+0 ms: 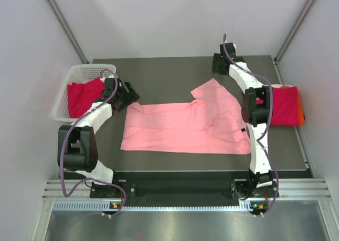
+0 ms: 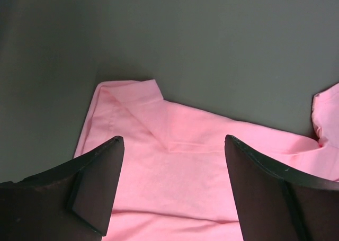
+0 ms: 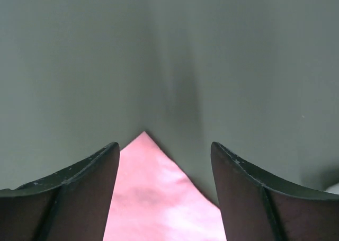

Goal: Fold and stack the t-shirts
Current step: Fold the tshirt

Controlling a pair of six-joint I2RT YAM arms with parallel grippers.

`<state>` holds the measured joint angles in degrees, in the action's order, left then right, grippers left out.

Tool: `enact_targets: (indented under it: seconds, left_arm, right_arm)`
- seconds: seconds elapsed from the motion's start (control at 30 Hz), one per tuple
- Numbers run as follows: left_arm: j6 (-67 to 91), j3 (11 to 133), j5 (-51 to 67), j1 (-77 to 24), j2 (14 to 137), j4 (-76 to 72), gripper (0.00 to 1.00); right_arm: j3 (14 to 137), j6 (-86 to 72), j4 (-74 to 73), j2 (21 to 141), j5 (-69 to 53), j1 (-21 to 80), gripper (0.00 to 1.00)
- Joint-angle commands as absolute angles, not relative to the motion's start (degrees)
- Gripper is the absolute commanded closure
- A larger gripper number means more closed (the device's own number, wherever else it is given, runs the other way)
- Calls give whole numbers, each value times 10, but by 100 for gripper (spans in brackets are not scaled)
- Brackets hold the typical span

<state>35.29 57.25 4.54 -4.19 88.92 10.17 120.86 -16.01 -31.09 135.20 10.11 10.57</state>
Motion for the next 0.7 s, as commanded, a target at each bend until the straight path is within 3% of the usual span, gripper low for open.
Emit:
enact_targets:
  seconds: [0.0, 0.43, 0.53, 0.6, 0.67]
  left_arm:
    - [358, 563, 55, -52, 894, 40, 19]
    - [356, 558, 53, -61, 915, 29, 22]
    - [353, 555, 50, -61, 913, 33, 22]
    - [352, 554, 49, -61, 912, 33, 22]
    - [350, 555, 47, -61, 914, 34, 23]
  right_arm:
    - [1263, -149, -314, 1380, 93, 100, 31]
    - [1297, -138, -331, 1448, 68, 112, 46]
    - [1283, -128, -335, 1441, 95, 125, 52]
    - [1268, -127, -333, 1434, 105, 132, 65]
    - [1259, -123, -330, 1429, 110, 135, 69]
